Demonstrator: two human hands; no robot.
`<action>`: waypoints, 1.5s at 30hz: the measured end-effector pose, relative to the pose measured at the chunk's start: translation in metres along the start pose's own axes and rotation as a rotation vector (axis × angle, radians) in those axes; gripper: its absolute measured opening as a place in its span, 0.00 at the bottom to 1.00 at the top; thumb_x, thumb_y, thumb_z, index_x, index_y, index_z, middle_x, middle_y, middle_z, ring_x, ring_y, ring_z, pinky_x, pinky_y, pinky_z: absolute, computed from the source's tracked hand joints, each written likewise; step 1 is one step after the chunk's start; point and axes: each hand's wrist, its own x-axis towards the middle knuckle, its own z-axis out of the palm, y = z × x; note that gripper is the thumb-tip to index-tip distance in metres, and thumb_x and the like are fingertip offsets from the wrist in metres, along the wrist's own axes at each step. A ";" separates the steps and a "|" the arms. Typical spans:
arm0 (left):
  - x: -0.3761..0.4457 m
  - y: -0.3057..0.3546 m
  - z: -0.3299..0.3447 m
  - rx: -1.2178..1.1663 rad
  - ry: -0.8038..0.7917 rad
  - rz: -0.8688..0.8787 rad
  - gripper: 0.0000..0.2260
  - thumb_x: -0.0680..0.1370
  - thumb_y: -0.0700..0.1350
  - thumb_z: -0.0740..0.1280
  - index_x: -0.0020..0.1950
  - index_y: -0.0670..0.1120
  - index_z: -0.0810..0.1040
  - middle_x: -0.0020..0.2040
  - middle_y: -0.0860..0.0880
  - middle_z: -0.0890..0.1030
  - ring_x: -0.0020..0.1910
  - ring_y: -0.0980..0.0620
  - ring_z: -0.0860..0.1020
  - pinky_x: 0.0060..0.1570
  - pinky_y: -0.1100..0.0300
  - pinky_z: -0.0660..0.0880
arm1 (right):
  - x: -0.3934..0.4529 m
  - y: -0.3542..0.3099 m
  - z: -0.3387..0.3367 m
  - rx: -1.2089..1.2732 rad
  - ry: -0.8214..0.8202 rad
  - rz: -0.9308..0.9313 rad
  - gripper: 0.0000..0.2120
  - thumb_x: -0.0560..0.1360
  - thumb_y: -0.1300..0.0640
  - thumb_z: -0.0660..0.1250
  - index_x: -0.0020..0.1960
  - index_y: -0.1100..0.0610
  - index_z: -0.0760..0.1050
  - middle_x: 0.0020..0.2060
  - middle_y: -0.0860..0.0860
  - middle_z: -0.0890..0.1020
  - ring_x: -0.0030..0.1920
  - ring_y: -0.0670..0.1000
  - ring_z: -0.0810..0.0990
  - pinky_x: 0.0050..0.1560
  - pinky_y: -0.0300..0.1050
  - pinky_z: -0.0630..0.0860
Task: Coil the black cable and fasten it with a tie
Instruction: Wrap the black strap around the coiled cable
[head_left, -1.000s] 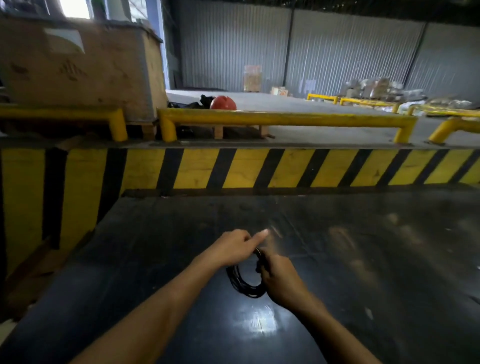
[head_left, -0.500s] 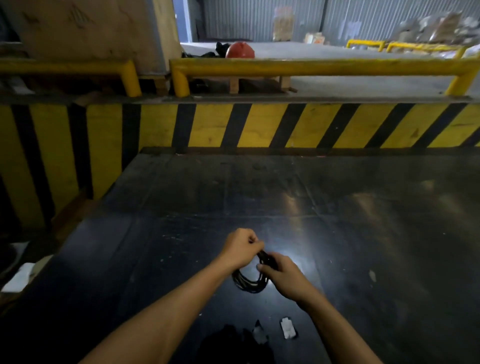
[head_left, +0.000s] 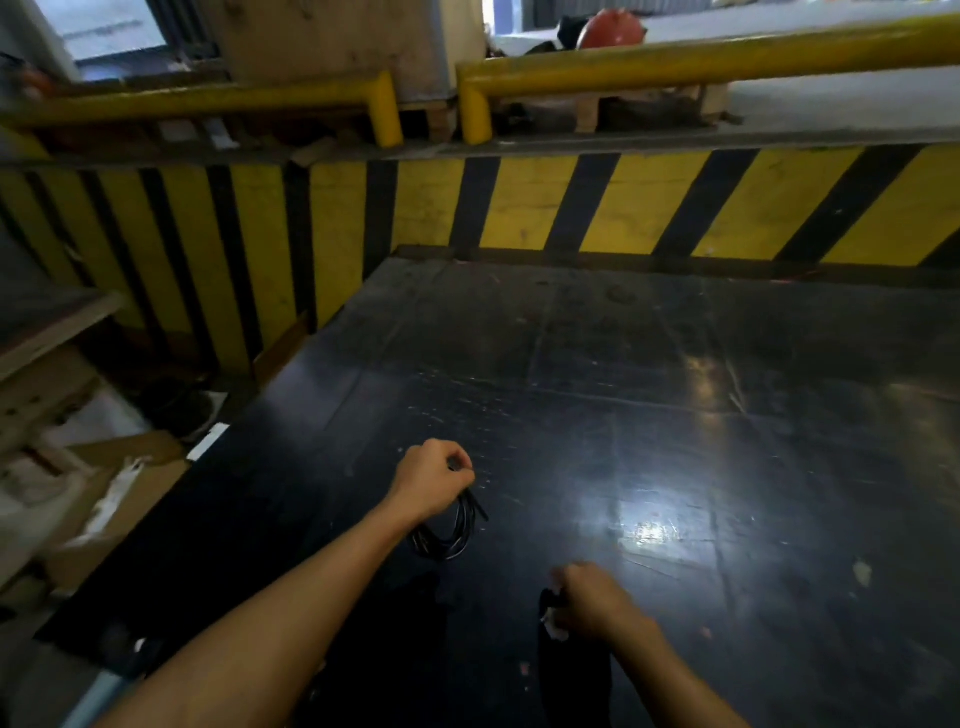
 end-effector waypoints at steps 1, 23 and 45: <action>-0.002 -0.002 -0.001 0.009 0.003 0.010 0.04 0.70 0.43 0.68 0.39 0.51 0.82 0.41 0.51 0.84 0.41 0.53 0.81 0.45 0.57 0.78 | 0.002 -0.001 0.005 -0.020 0.003 -0.002 0.11 0.69 0.55 0.66 0.51 0.55 0.75 0.55 0.58 0.79 0.55 0.59 0.79 0.49 0.46 0.75; 0.025 0.158 -0.094 -0.168 -0.099 0.537 0.12 0.71 0.58 0.70 0.42 0.51 0.86 0.32 0.46 0.83 0.31 0.55 0.74 0.34 0.57 0.68 | -0.076 -0.054 -0.275 0.287 0.419 -0.569 0.11 0.72 0.66 0.68 0.50 0.52 0.75 0.40 0.50 0.83 0.41 0.46 0.82 0.45 0.47 0.81; 0.029 0.214 -0.098 -0.448 -0.036 0.510 0.09 0.75 0.51 0.67 0.42 0.47 0.83 0.34 0.42 0.77 0.21 0.56 0.67 0.19 0.64 0.63 | -0.080 -0.060 -0.279 0.259 1.010 -0.561 0.07 0.71 0.46 0.70 0.43 0.49 0.76 0.37 0.44 0.79 0.37 0.41 0.77 0.35 0.34 0.73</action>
